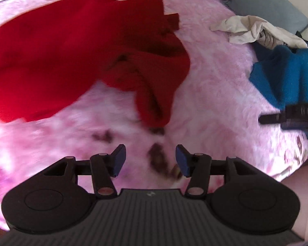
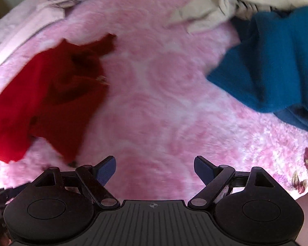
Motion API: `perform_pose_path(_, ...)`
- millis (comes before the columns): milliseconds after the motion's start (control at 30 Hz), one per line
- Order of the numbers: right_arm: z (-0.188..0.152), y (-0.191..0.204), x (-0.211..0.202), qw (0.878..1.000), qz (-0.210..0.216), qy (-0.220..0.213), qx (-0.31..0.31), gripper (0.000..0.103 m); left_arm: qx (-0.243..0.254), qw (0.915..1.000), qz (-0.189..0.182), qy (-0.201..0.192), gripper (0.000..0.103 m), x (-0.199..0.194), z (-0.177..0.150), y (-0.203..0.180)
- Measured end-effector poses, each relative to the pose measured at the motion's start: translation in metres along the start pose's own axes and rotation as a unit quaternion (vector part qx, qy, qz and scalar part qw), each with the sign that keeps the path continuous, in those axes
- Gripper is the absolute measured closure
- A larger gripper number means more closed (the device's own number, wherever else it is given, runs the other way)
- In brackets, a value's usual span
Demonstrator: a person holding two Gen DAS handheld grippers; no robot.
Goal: Fold clothes
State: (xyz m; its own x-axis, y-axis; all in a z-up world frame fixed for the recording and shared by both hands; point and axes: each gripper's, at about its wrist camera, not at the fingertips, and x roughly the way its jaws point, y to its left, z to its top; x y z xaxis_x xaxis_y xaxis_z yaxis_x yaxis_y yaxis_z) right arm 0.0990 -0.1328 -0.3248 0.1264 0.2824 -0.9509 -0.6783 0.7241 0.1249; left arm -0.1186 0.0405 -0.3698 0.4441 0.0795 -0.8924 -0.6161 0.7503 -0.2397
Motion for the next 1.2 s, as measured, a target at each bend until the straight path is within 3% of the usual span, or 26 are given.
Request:
perform_pose_path(167, -0.006, -0.017, 0.022, 1.000, -0.009, 0.028, 0.006, 0.017, -0.033, 0.9994, -0.002, -0.012, 0.053, 0.043, 0.017, 0.001)
perform_pose_path(233, -0.006, -0.018, 0.026, 0.999, -0.010, 0.032, 0.003, 0.017, -0.042, 0.9989, 0.000, -0.020, 0.066, 0.049, 0.021, 0.004)
perform_pose_path(267, -0.005, -0.018, 0.028, 0.999, -0.009, 0.033, 0.000, 0.017, -0.044, 0.9986, -0.001, -0.028, 0.088, 0.050, 0.023, 0.006)
perform_pose_path(300, -0.003, -0.017, 0.029, 0.999, -0.008, 0.035, -0.003, 0.017, -0.042, 0.9986, -0.009, -0.031, 0.088, 0.045, 0.024, 0.009)
perform_pose_path(433, 0.008, -0.012, 0.033, 0.999, -0.003, 0.030, -0.020, 0.017, -0.069, 0.9955, -0.007, -0.064, 0.090, -0.006, 0.012, 0.039)
perform_pose_path(500, 0.015, -0.008, 0.033, 0.999, 0.002, 0.025, -0.027, 0.017, -0.082, 0.9927, 0.023, -0.085, 0.091, -0.050, 0.002, 0.070)
perform_pose_path(533, 0.019, -0.006, 0.033, 0.999, 0.004, 0.023, -0.031, 0.017, -0.086, 0.9900, 0.059, -0.094, 0.091, -0.077, -0.003, 0.092)
perform_pose_path(633, 0.030, 0.001, 0.036, 0.999, 0.011, 0.020, -0.042, 0.017, -0.121, 0.9711, 0.171, -0.115, 0.091, -0.145, -0.010, 0.160)
perform_pose_path(700, 0.035, 0.009, 0.039, 0.998, 0.014, 0.020, -0.053, 0.017, -0.142, 0.9508, 0.244, -0.128, 0.092, -0.188, -0.015, 0.204)
perform_pose_path(800, 0.040, 0.022, 0.048, 0.997, 0.021, 0.021, -0.072, 0.017, -0.141, 0.9167, 0.348, -0.136, 0.091, -0.211, -0.011, 0.247)
perform_pose_path(867, 0.043, 0.032, 0.053, 0.996, 0.026, 0.021, -0.085, 0.017, -0.146, 0.9131, 0.363, -0.114, 0.088, -0.206, -0.010, 0.258)
perform_pose_path(900, 0.044, 0.037, 0.055, 0.995, 0.028, 0.021, -0.092, 0.017, -0.145, 0.9124, 0.369, -0.104, 0.085, -0.203, -0.009, 0.261)
perform_pose_path(933, 0.045, 0.043, 0.057, 0.994, 0.031, 0.021, -0.099, 0.017, -0.124, 0.9195, 0.360, -0.097, 0.085, -0.196, -0.011, 0.252)
perform_pose_path(967, 0.046, 0.048, 0.058, 0.994, 0.033, 0.019, -0.105, 0.017, -0.092, 0.9294, 0.345, -0.094, 0.080, -0.187, -0.014, 0.237)
perform_pose_path(1000, 0.047, 0.052, 0.059, 0.993, 0.036, 0.016, -0.112, 0.017, -0.058, 0.9401, 0.325, -0.086, 0.068, -0.175, -0.019, 0.218)
perform_pose_path(1067, 0.049, 0.059, 0.063, 0.991, 0.036, 0.014, -0.127, 0.017, 0.001, 0.9535, 0.293, -0.071, 0.062, -0.150, -0.026, 0.183)
perform_pose_path(1133, 0.052, 0.065, 0.067, 0.990, 0.031, 0.014, -0.140, 0.017, 0.049, 0.9555, 0.284, -0.064, 0.062, -0.125, -0.032, 0.157)
perform_pose_path(1200, 0.056, 0.068, 0.070, 0.988, 0.026, 0.012, -0.151, 0.017, 0.094, 0.9517, 0.286, -0.062, 0.059, -0.102, -0.035, 0.135)
